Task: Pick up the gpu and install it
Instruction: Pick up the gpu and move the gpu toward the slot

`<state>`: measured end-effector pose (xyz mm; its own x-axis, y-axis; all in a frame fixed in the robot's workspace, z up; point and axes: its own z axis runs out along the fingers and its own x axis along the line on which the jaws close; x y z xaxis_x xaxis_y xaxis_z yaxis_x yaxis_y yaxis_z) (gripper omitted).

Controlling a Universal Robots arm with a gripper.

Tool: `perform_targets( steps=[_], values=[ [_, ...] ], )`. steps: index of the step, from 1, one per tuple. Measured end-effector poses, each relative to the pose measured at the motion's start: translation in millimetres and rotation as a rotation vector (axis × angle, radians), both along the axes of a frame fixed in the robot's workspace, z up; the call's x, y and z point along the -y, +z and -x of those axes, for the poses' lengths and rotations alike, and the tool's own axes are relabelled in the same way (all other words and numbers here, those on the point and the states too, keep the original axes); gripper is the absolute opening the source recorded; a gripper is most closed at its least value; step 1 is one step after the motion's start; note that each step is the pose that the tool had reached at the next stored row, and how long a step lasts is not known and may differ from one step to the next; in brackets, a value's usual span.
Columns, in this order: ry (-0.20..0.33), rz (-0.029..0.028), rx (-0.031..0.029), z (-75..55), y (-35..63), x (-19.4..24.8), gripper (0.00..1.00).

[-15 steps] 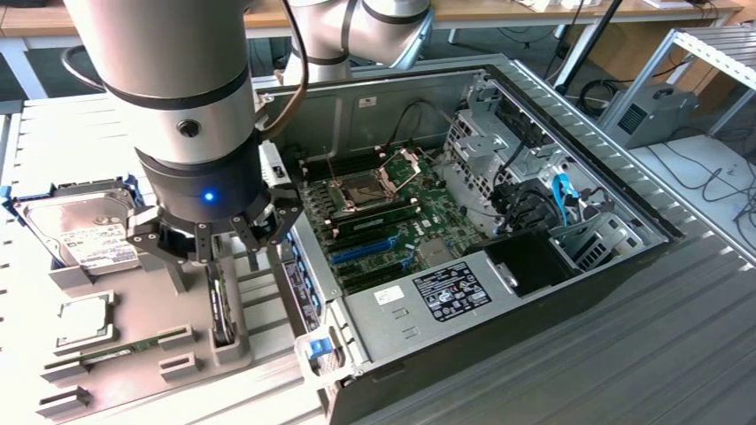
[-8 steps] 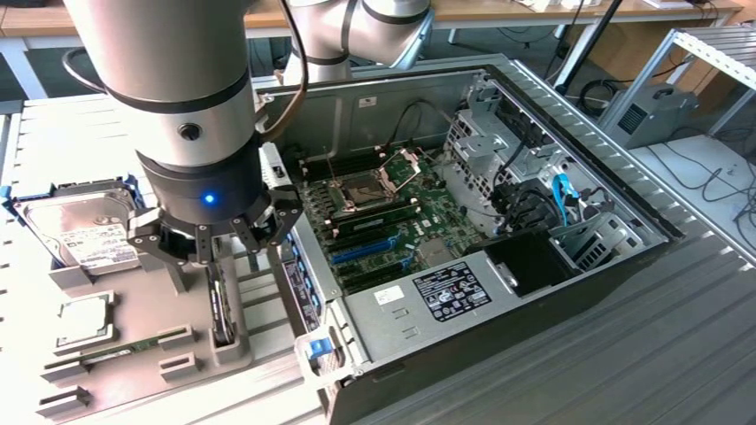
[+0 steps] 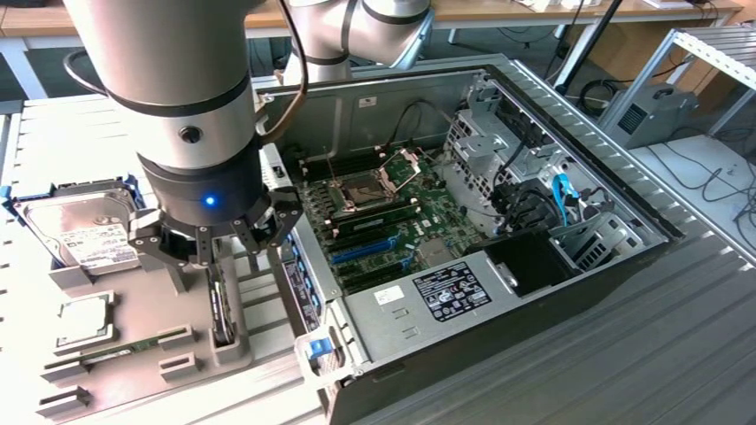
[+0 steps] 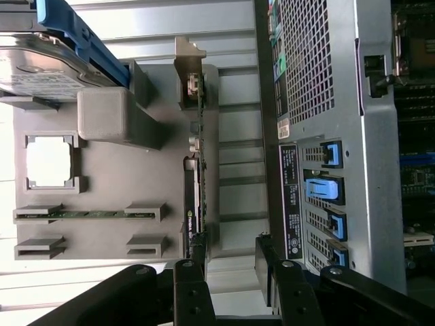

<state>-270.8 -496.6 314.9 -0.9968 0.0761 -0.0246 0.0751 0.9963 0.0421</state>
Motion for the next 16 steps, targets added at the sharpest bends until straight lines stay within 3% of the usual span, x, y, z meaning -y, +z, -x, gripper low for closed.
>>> perform_targets(
  steps=[16],
  values=[
    [0.0,-0.0001,0.0001,0.0,-3.9,0.0,0.42]
  ],
)
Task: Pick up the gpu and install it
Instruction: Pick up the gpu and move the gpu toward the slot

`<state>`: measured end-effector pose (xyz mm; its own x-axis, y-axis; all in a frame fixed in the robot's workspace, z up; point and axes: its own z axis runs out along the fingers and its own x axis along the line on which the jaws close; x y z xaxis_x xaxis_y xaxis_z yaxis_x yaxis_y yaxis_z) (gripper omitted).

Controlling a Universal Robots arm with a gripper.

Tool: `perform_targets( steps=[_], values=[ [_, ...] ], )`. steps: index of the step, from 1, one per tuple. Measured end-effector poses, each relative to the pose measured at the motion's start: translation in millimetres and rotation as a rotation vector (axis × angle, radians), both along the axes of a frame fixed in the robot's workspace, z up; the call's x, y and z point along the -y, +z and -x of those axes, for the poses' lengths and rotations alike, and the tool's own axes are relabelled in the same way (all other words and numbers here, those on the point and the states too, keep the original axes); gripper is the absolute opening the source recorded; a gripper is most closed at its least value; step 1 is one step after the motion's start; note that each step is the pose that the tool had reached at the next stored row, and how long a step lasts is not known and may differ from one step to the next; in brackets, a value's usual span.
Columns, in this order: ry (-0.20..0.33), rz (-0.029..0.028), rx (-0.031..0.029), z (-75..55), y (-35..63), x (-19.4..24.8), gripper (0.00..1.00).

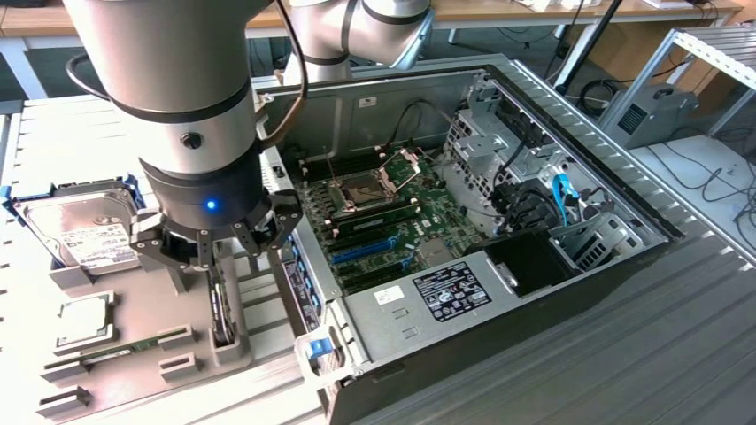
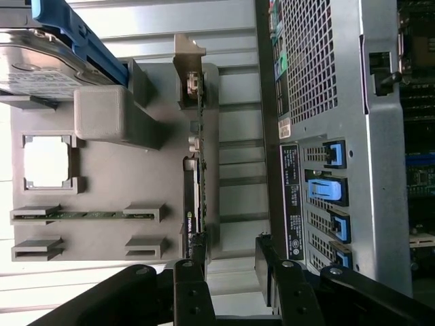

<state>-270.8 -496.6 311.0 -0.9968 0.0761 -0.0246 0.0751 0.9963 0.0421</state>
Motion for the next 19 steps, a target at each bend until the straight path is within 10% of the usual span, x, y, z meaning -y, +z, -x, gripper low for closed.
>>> perform_targets(
  steps=[19],
  values=[
    [0.0,0.0001,0.0,0.0,-4.6,0.0,0.42]
  ],
)
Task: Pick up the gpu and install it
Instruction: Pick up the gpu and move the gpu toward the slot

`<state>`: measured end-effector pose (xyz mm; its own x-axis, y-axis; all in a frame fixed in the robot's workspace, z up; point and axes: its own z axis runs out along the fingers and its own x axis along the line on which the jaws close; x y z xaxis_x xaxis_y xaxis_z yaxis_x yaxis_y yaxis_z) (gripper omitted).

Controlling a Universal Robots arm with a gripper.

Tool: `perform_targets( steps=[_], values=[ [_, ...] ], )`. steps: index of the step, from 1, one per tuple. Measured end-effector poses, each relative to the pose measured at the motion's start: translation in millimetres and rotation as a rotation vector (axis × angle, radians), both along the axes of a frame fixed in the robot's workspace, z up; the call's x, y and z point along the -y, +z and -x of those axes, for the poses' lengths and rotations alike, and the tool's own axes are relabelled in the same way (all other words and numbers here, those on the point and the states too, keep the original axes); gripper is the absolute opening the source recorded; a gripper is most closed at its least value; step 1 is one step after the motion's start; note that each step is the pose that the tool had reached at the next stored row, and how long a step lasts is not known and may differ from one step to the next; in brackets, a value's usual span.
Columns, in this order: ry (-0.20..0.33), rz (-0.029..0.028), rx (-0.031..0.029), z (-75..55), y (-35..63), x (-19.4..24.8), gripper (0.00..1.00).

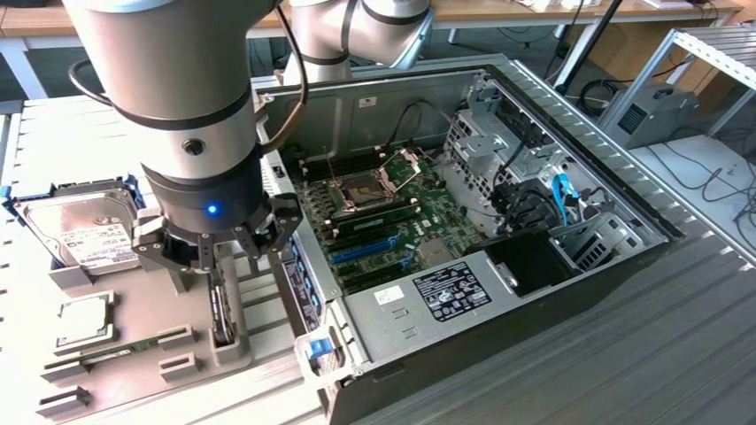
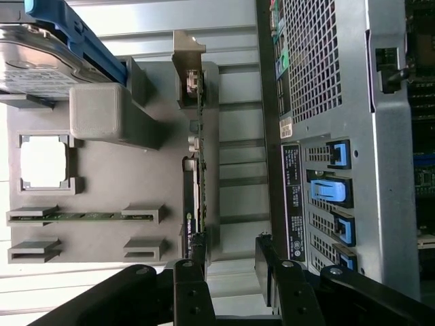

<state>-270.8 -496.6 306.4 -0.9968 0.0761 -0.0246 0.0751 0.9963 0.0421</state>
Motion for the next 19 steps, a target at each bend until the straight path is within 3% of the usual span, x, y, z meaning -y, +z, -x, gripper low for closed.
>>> perform_targets(
  steps=[19],
  values=[
    [0.0,0.0,0.0,0.0,-4.7,0.0,0.42]
  ],
)
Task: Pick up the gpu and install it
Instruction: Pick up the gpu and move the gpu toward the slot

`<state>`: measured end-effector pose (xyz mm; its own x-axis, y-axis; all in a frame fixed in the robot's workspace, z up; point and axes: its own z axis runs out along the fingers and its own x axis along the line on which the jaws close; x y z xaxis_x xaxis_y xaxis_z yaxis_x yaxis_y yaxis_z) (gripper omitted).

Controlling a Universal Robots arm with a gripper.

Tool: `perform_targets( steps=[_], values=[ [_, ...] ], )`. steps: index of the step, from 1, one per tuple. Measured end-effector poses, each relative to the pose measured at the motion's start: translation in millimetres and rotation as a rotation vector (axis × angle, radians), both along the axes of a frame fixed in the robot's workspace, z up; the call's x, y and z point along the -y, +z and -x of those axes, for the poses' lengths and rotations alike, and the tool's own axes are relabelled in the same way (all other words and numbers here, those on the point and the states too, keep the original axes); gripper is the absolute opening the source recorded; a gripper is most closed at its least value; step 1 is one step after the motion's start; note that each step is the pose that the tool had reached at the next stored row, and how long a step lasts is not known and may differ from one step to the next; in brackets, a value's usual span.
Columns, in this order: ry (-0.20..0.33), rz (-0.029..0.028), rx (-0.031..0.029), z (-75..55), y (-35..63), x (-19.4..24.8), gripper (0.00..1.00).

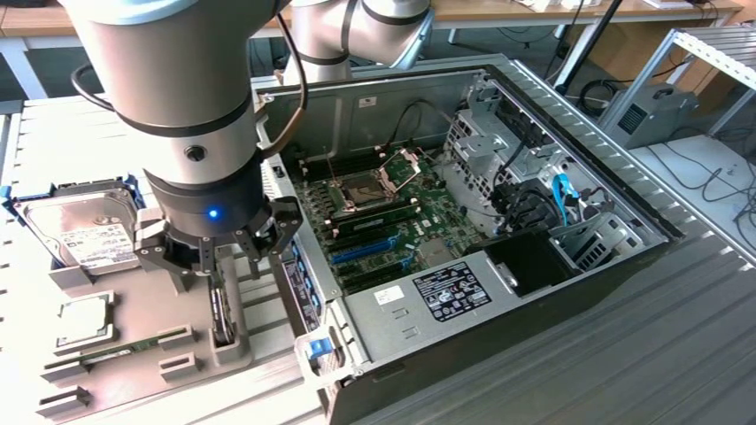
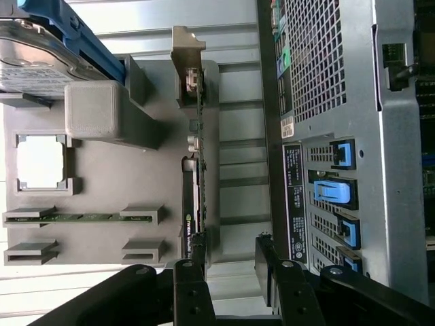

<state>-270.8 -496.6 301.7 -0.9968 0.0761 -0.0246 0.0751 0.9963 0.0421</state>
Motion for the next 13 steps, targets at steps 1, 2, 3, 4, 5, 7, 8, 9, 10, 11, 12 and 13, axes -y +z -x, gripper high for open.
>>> perform_targets(
  steps=[1,2,3,4,5,7,8,9,10,11,12,13],
  values=[
    [0.0,0.0,0.0,0.0,-0.2,0.0,0.42],
    [0.0,-0.0001,0.0,0.0,-0.4,0.0,0.42],
    [0.0,-0.0001,0.0,0.0,-0.7,0.0,0.42],
    [0.0,-0.0001,0.0,0.0,-0.9,0.0,0.42],
    [0.0,0.0,0.0001,0.0,-1.1,0.0,0.42],
    [0.0,0.0,0.0,0.0,-1.6,0.0,0.42],
    [0.0,0.0,0.0,0.0,-1.9,0.0,0.42],
    [0.0,-0.0001,0.0001,0.0,-2.1,0.0,0.42],
    [0.0,0.0,0.0,0.0,-2.4,0.0,0.42],
    [0.0,0.0,0.0,0.0,-2.5,0.0,0.42],
    [0.0,0.0,0.0,0.0,-2.8,0.0,0.42],
    [0.0,0.0,0.0,0.0,-3.0,0.0,0.42]
  ],
)
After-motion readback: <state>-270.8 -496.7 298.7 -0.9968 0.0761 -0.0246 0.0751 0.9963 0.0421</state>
